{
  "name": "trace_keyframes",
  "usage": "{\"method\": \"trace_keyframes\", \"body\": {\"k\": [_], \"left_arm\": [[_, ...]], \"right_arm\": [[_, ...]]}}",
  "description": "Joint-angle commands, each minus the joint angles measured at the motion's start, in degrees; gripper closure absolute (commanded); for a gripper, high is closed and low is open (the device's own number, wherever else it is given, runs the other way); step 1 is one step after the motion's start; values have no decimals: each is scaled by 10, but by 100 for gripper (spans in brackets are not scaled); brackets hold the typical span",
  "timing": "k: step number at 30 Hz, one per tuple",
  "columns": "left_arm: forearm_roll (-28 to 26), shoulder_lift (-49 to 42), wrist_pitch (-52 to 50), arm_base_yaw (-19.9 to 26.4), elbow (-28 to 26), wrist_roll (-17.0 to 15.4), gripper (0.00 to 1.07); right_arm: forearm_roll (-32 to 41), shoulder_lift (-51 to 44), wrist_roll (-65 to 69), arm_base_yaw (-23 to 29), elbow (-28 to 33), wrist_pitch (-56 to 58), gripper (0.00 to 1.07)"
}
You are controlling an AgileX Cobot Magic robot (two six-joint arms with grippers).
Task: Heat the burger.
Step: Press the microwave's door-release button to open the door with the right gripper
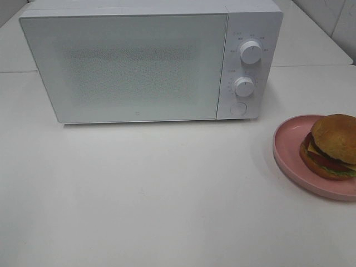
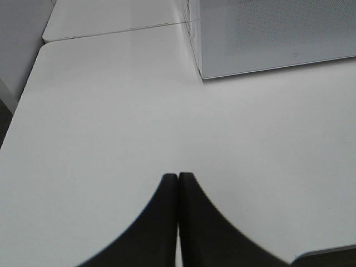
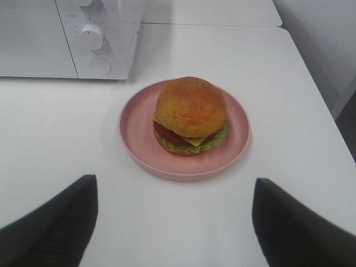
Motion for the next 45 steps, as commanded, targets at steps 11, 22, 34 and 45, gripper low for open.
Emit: {"method": "trace_keyframes", "body": {"k": [11, 22, 34, 45], "left_arm": [[-3, -12, -8, 1, 0, -3, 106], [-3, -12, -8, 1, 0, -3, 106], [-3, -12, -8, 1, 0, -3, 106], [-3, -12, -8, 1, 0, -3, 106]], "right_arm": [[1, -9, -5, -1, 1, -7, 33], [1, -9, -5, -1, 1, -7, 33], [1, -9, -5, -1, 1, -7, 33], [1, -9, -5, -1, 1, -7, 33]]}}
